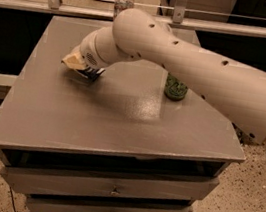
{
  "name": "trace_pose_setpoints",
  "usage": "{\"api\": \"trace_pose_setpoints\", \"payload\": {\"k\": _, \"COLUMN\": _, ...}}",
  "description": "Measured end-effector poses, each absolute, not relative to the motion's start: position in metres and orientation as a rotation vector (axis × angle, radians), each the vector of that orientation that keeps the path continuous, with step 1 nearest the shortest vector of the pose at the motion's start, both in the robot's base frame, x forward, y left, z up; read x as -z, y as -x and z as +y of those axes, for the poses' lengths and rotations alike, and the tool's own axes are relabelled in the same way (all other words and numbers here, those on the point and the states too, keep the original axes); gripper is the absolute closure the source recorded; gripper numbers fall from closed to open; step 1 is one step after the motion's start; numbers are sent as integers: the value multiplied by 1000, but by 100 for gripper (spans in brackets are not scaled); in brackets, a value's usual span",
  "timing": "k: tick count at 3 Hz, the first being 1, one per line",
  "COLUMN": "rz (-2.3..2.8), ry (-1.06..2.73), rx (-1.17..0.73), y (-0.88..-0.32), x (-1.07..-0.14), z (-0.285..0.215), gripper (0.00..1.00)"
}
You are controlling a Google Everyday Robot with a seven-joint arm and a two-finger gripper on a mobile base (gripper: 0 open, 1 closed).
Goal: Move rxbar blueberry near water bottle
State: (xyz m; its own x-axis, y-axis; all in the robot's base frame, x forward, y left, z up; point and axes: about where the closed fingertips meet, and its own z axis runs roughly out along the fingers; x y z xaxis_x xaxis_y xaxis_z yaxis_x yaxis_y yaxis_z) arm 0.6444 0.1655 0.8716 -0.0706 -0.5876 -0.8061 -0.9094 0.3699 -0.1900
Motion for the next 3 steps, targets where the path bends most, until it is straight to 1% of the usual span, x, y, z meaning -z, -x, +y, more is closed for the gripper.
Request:
{"api": "trace_pose_setpoints", "payload": {"k": 2, "rz": 1738, "ry": 1308, "rx": -279, "y": -728, "x": -887, "z": 130, "gripper": 100}}
{"api": "trace_pose_setpoints", "payload": {"k": 3, "rz": 1742, "ry": 1293, "rx": -200, "y": -758, "x": -883, "z": 117, "gripper": 100}}
